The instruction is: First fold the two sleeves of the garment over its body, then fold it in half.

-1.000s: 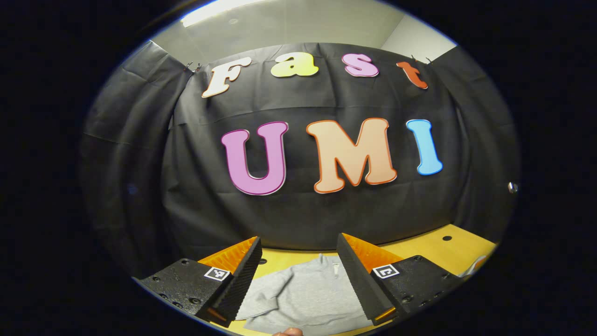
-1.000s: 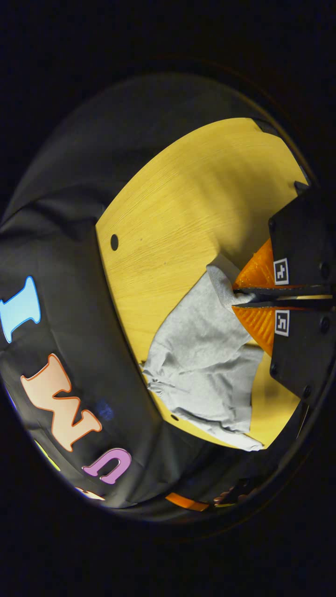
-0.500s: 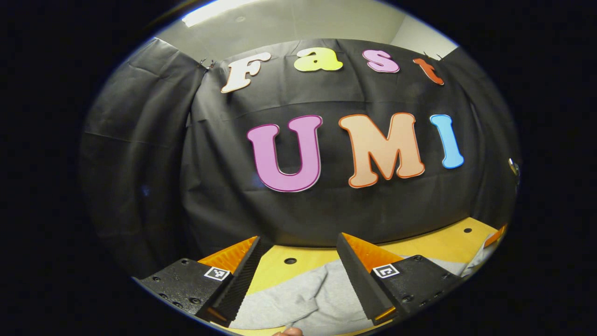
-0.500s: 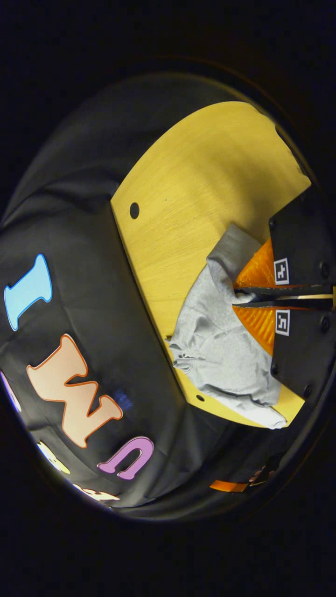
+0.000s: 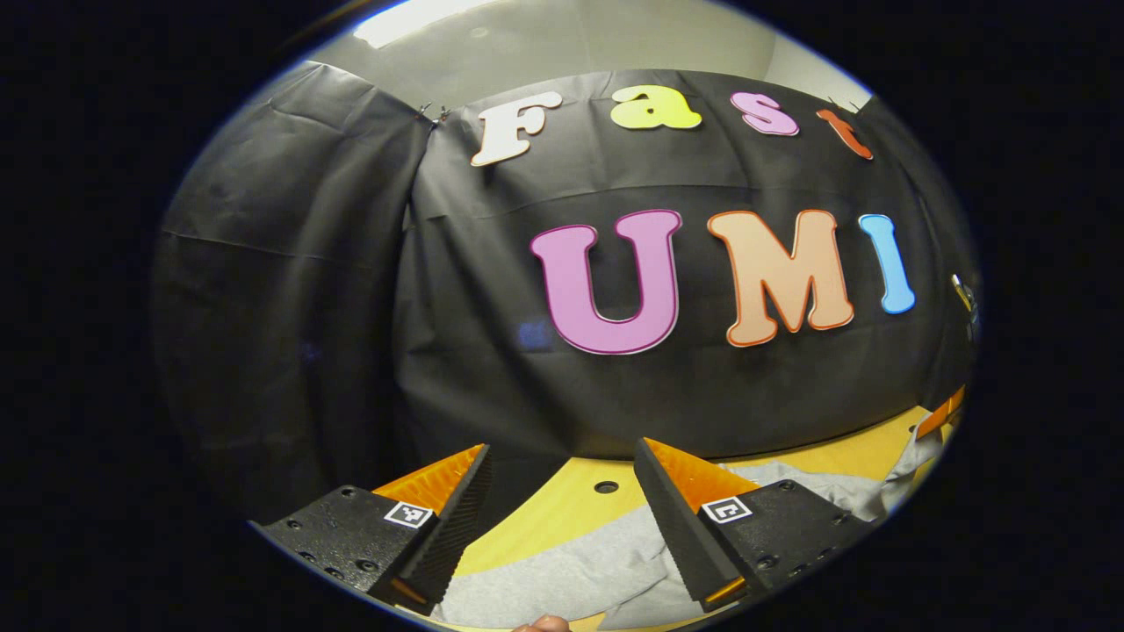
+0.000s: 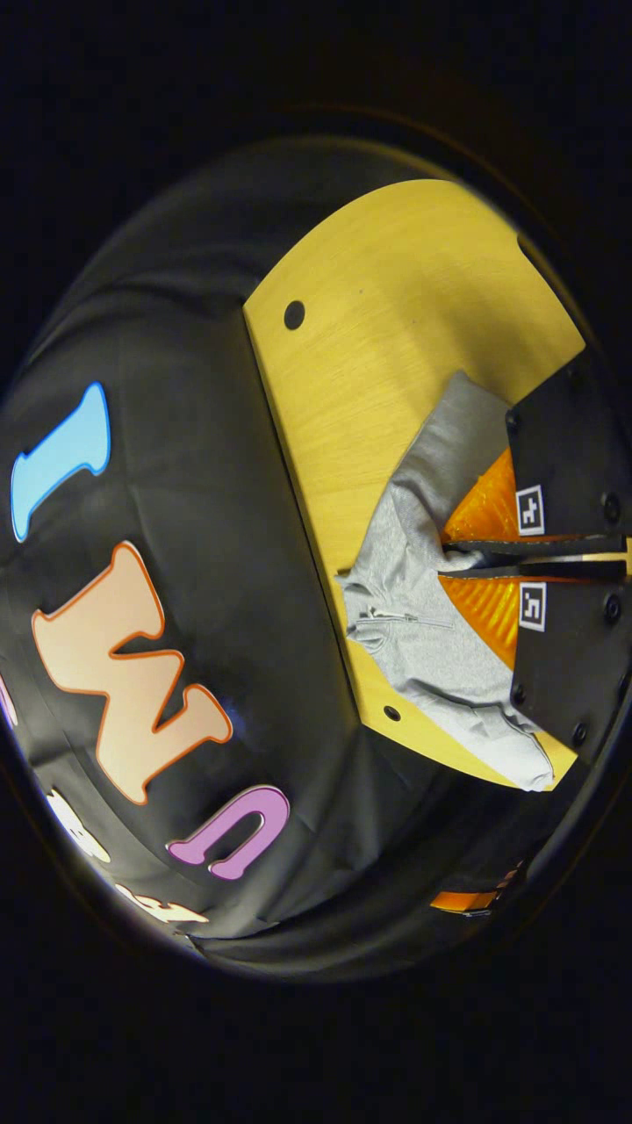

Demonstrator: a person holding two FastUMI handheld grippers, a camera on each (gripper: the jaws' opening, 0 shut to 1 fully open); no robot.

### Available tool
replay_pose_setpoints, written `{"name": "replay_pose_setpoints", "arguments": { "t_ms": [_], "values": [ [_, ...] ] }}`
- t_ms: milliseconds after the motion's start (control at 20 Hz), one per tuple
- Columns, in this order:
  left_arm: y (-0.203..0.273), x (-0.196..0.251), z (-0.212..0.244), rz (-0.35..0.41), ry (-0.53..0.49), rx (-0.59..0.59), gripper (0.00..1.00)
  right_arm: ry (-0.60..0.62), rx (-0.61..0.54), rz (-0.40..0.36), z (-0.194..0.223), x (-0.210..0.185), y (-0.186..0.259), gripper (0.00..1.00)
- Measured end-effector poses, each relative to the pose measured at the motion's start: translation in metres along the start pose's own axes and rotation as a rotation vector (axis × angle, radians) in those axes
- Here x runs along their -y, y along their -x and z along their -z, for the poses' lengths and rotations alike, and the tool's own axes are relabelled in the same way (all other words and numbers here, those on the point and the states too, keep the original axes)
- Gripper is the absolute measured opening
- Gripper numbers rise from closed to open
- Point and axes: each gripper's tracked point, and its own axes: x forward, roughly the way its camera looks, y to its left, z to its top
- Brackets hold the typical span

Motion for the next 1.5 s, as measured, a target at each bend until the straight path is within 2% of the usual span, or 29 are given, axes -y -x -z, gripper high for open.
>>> {"name": "replay_pose_setpoints", "arguments": {
  "t_ms": [50,100,450,700,750,900,950,1250,1300,1400,1450,1500],
  "values": [
    [-0.001,-0.008,0.002,-0.013,0.003,-0.004,0.95,0.004,-0.002,-0.01,-0.001,-0.011,-0.006,0.02],
    [-0.001,-0.017,0.005,-0.024,0.006,-0.009,0.95,0.006,-0.003,-0.02,-0.002,-0.022,-0.011,0.05],
    [-0.001,-0.076,0.023,-0.105,0.012,-0.042,0.95,0.069,-0.004,-0.083,-0.008,-0.097,-0.053,0.05],
    [0.001,-0.12,0.04,-0.161,0.011,-0.072,0.95,0.13,-0.042,-0.135,0.01,-0.158,-0.086,0.05],
    [0.001,-0.13,0.041,-0.175,0.007,-0.074,0.99,0.14,-0.05,-0.148,0.015,-0.17,-0.093,0.05],
    [0.004,-0.156,0.047,-0.21,-0.005,-0.08,0.99,0.161,-0.085,-0.168,0.034,-0.198,-0.112,0.05],
    [0.005,-0.163,0.048,-0.22,-0.008,-0.082,0.95,0.166,-0.094,-0.172,0.038,-0.207,-0.118,0.05],
    [0.011,-0.196,0.061,-0.269,-0.009,-0.106,0.95,0.203,-0.149,-0.191,0.07,-0.247,-0.156,0.05],
    [0.012,-0.2,0.064,-0.275,-0.009,-0.11,0.99,0.22,-0.165,-0.185,0.078,-0.251,-0.166,0.05],
    [0.015,-0.208,0.068,-0.288,-0.011,-0.12,0.99,0.258,-0.191,-0.163,0.095,-0.255,-0.186,0.05],
    [0.017,-0.212,0.071,-0.295,-0.009,-0.123,0.95,0.274,-0.201,-0.147,0.105,-0.255,-0.195,0.05],
    [0.019,-0.216,0.072,-0.302,-0.006,-0.126,0.95,0.276,-0.216,-0.134,0.114,-0.254,-0.202,0.05]
  ]
}}
